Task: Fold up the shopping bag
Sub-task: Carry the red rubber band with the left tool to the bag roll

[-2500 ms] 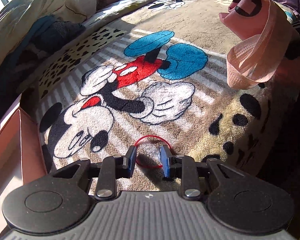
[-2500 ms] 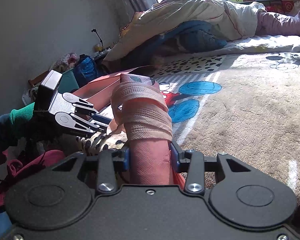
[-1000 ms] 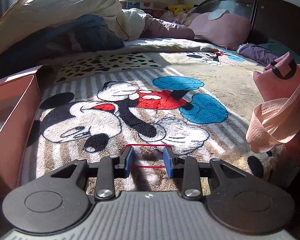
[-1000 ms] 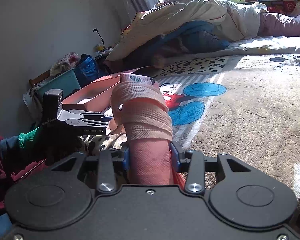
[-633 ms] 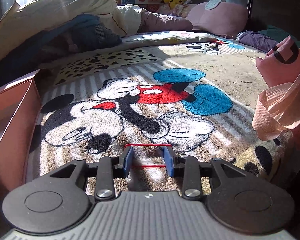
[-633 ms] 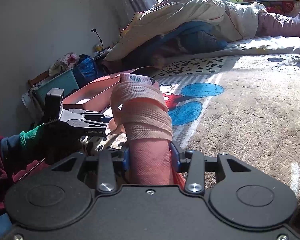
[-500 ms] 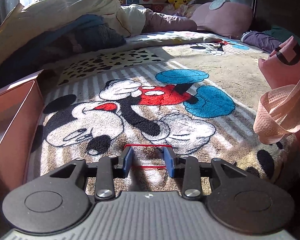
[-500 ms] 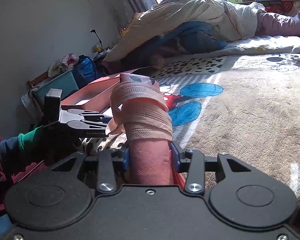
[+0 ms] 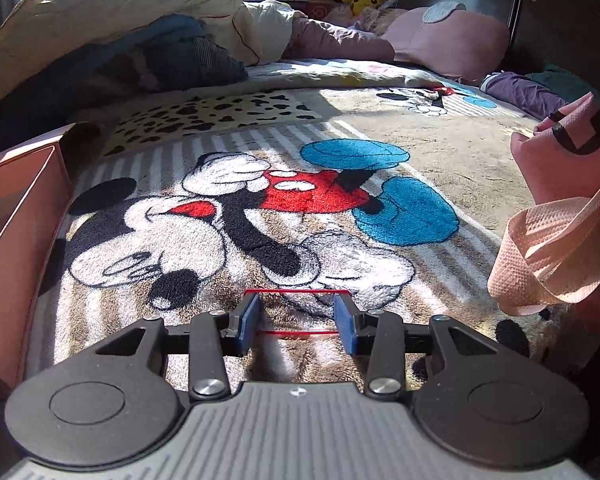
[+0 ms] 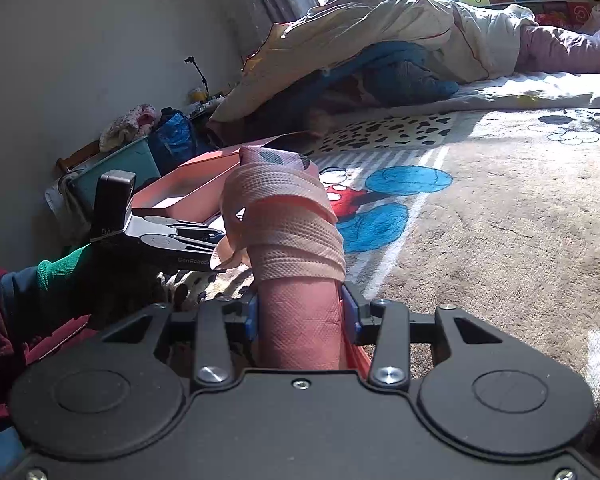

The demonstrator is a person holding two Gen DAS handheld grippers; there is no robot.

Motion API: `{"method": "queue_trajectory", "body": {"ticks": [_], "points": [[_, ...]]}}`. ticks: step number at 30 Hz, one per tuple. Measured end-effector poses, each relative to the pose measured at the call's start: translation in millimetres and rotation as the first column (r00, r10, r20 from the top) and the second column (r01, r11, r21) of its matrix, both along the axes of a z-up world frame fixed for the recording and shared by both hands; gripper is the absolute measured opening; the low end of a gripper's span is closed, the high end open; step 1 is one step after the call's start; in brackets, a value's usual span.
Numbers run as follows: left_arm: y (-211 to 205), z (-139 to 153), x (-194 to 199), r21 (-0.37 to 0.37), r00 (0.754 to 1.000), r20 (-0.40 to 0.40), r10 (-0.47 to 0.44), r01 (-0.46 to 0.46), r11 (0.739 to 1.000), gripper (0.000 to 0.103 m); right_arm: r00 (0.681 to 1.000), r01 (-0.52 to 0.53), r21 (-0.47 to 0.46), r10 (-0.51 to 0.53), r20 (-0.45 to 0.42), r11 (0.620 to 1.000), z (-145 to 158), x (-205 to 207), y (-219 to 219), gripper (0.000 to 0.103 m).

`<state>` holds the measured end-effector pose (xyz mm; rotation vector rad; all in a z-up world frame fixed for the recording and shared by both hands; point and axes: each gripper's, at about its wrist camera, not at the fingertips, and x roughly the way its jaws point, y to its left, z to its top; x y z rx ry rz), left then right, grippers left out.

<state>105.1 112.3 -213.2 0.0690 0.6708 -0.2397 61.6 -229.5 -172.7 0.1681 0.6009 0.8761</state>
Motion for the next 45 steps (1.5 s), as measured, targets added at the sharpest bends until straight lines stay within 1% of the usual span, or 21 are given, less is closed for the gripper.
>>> {"method": "queue_trajectory", "body": {"ticks": [4,5,7,10,12,14,16,17,21,24,26,27,29,30,32,35,36,38,40,43,45], "points": [[-4,-1,-2,0.012,1.0,0.017,0.013,-0.013,1.0,0.039,1.0,0.003,-0.002,-0.003,0.001,1.0,1,0,-2,0.041],[0,-1,-2,-0.013,1.0,0.017,0.013,-0.013,1.0,0.039,1.0,0.003,-0.003,-0.003,0.001,1.0,1,0,-2,0.041],[3,6,-4,-0.029,1.0,0.026,0.009,-0.008,1.0,0.039,1.0,0.004,-0.004,-0.004,0.001,1.0,2,1,-2,0.041],[4,31,-17,-0.071,0.991,0.13,-0.014,0.024,0.997,0.039,1.0,0.002,-0.008,-0.002,0.006,1.0,2,2,-2,0.041],[7,45,-22,-0.128,0.986,0.151,-0.064,0.083,0.988,0.039,1.0,-0.001,-0.012,0.001,0.017,1.0,3,2,-3,0.041],[9,60,-29,-0.217,0.973,0.194,-0.123,0.164,0.962,0.039,1.0,-0.006,-0.012,0.007,0.026,1.0,5,3,-3,0.041],[12,71,-33,-0.312,0.956,0.223,-0.19,0.254,0.916,0.039,0.999,-0.016,-0.018,0.017,0.043,1.0,7,4,-4,0.041],[11,77,-35,-0.343,0.946,0.238,-0.221,0.295,0.892,0.039,0.998,-0.025,-0.02,0.026,0.051,0.999,9,4,-4,0.041],[-8,103,-39,-0.286,0.897,0.288,-0.335,0.414,0.864,0.039,0.995,-0.053,-0.039,0.056,0.083,0.998,15,4,-5,0.041],[-24,122,-42,-0.232,0.852,0.317,-0.415,0.495,0.838,0.039,0.994,-0.033,-0.072,0.04,0.1,0.997,20,5,-5,0.04],[-41,131,-45,-0.145,0.834,0.323,-0.447,0.51,0.848,0.039,0.993,-0.011,-0.09,0.022,0.118,0.996,24,5,-5,0.04],[-48,133,-47,-0.104,0.831,0.332,-0.447,0.503,0.858,0.039,0.991,-0.004,-0.104,0.018,0.132,0.995,27,4,-4,0.04],[-60,135,-50,-0.059,0.829,0.339,-0.445,0.491,0.869,0.039,0.983,0.005,-0.161,0.024,0.181,0.987,31,-1,3,0.04],[-65,135,-50,-0.044,0.827,0.337,-0.45,0.491,0.87,0.039,0.978,0.01,-0.192,0.03,0.207,0.981,34,-5,7,0.04],[-76,133,-53,0.015,0.819,0.325,-0.472,0.495,0.869,0.039,0.97,0.026,-0.235,0.032,0.239,0.972,37,-9,15,0.04],[-87,127,-56,0.089,0.826,0.304,-0.475,0.472,0.877,0.039,0.961,0.04,-0.265,0.035,0.273,0.964,42,-15,19,0.04],[-90,126,-56,0.106,0.831,0.305,-0.465,0.456,0.884,0.039,0.959,0.037,-0.268,0.041,0.282,0.963,44,-16,20,0.04],[-91,126,-58,0.124,0.824,0.314,-0.471,0.457,0.881,0.04,0.948,0.027,-0.278,0.063,0.311,0.96,49,-21,22,0.04],[-90,127,-59,0.143,0.82,0.316,-0.478,0.456,0.878,0.04,0.941,0.009,-0.25,0.077,0.329,0.968,55,-23,19,0.04],[-85,128,-56,0.158,0.837,0.285,-0.468,0.44,0.884,0.04,0.924,0.006,-0.226,0.081,0.374,0.974,62,-30,14,0.04],[-79,130,-57,0.129,0.835,0.288,-0.468,0.451,0.883,0.04,0.916,-0.014,-0.215,0.098,0.39,0.977,67,-32,14,0.04]]}}
